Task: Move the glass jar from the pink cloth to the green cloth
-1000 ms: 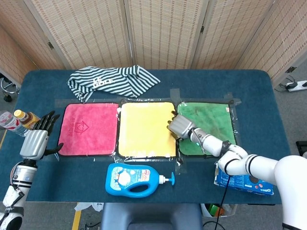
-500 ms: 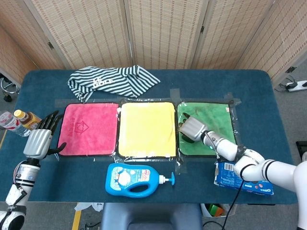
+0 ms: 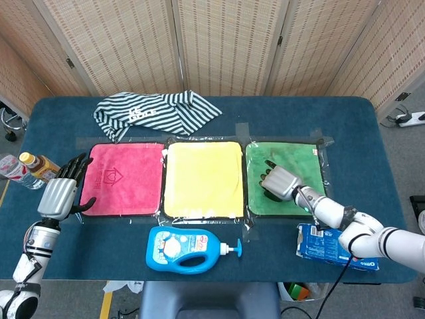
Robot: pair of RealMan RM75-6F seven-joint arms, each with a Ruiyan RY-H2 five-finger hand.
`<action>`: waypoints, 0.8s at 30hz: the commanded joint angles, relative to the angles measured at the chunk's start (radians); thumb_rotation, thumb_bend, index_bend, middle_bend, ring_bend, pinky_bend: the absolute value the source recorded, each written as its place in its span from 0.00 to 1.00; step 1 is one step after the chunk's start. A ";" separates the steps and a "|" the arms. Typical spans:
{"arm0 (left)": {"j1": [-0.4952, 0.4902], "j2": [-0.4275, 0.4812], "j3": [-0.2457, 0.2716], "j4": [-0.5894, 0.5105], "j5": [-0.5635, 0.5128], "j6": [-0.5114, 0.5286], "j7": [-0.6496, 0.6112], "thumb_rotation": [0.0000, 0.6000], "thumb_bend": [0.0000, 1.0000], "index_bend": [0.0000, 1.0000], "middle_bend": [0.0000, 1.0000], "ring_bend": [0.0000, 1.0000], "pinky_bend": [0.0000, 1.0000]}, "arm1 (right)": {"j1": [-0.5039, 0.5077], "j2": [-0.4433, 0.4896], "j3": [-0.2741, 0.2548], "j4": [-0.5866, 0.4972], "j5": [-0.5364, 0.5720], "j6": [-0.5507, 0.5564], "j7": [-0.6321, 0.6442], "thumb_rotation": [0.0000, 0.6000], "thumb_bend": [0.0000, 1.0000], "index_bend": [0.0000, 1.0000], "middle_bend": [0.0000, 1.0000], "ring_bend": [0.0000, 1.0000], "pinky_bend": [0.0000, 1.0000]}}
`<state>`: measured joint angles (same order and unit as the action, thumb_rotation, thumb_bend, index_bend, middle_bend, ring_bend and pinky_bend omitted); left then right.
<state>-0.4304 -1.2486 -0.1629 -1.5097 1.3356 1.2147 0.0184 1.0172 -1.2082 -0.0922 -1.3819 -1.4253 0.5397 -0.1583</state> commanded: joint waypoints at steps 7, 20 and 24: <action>-0.010 -0.009 -0.001 0.002 0.002 -0.007 0.004 1.00 0.31 0.00 0.00 0.00 0.16 | -0.039 0.033 -0.006 -0.010 -0.007 0.019 0.009 1.00 0.69 0.35 0.27 0.23 0.00; -0.020 -0.001 -0.014 0.000 0.004 0.001 0.015 1.00 0.31 0.00 0.00 0.00 0.16 | -0.153 0.086 0.101 -0.100 0.086 0.244 0.025 1.00 0.69 0.23 0.13 0.15 0.00; -0.021 0.011 -0.016 -0.007 0.005 0.006 0.021 1.00 0.31 0.00 0.00 0.00 0.15 | -0.221 0.147 0.119 -0.186 0.122 0.341 0.021 1.00 0.69 0.19 0.13 0.15 0.00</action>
<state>-0.4515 -1.2392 -0.1789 -1.5151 1.3405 1.2195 0.0384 0.8388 -1.0992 0.0079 -1.5193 -1.3296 0.8293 -0.1370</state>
